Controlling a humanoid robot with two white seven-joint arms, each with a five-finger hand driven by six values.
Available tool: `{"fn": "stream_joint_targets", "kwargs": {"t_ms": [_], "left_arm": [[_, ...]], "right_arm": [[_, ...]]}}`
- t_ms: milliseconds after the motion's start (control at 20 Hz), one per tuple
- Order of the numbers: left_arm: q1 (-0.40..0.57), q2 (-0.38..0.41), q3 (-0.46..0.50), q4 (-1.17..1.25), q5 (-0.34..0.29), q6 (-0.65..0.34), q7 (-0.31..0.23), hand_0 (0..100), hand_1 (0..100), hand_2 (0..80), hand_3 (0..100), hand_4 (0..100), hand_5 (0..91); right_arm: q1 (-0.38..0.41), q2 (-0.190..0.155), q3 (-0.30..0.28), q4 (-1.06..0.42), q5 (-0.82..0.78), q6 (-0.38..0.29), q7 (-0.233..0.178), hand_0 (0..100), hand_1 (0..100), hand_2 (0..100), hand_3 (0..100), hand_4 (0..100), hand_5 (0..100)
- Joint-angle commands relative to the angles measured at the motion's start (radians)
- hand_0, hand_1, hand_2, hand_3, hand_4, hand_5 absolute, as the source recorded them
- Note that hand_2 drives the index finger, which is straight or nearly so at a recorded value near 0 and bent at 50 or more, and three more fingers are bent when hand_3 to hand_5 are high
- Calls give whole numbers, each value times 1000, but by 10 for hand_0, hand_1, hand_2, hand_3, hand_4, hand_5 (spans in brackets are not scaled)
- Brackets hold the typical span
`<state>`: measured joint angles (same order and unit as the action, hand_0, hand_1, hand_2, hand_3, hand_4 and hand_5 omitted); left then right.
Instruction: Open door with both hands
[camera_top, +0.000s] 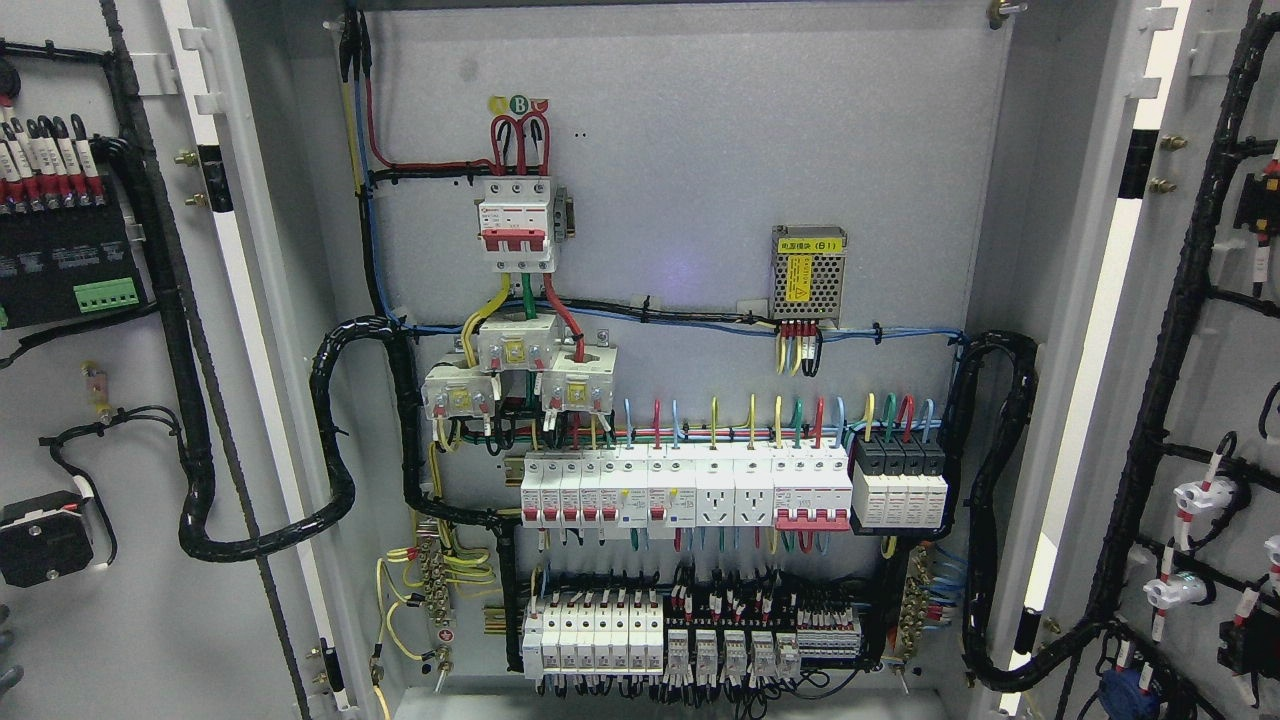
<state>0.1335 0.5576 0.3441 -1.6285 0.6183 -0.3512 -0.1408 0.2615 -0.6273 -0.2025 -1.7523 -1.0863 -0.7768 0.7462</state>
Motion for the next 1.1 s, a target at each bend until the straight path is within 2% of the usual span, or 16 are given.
{"fn": "stream_joint_targets", "kwargs": {"t_ms": [0, 250, 401, 451, 601, 851, 1002, 1052], "left_arm": [[95, -7, -22, -129, 0, -6, -2, 0, 0, 0, 0, 42, 0], [169, -11, -59, -149, 0, -8, -2, 0, 0, 0, 0, 42, 0], [202, -13, -94, -157, 0, -15, -2, 0, 0, 0, 0, 42, 0], [218, -13, -111, -159, -2, -28, -2, 0, 0, 0, 0, 42, 0], [265, -13, -148, -160, -8, -71, 0, 0, 0, 0, 0, 42, 0], [316, -31, -188, -159, -14, -77, -2, 0, 0, 0, 0, 42, 0], [342, -50, -198, -154, -31, -77, -2, 0, 0, 0, 0, 42, 0], [351, -54, -203, -154, -34, -77, -2, 0, 0, 0, 0, 42, 0]], "right_arm": [[24, -3, 17, -47, -1, 1, 4, 0, 0, 0, 0, 0, 0], [16, -2, 63, -52, 38, 27, -8, 0, 0, 0, 0, 0, 0], [13, 12, 89, -53, 129, 34, -73, 0, 0, 0, 0, 0, 0], [12, 14, 101, -56, 140, 36, -80, 0, 0, 0, 0, 0, 0], [1, 17, 132, -78, 143, 36, -82, 0, 0, 0, 0, 0, 0], [-1, 26, 213, -93, 160, 54, -94, 0, 0, 0, 0, 0, 0], [-1, 69, 235, -93, 192, 109, -186, 0, 0, 0, 0, 0, 0], [-2, 81, 238, -93, 206, 111, -195, 0, 0, 0, 0, 0, 0]]}}
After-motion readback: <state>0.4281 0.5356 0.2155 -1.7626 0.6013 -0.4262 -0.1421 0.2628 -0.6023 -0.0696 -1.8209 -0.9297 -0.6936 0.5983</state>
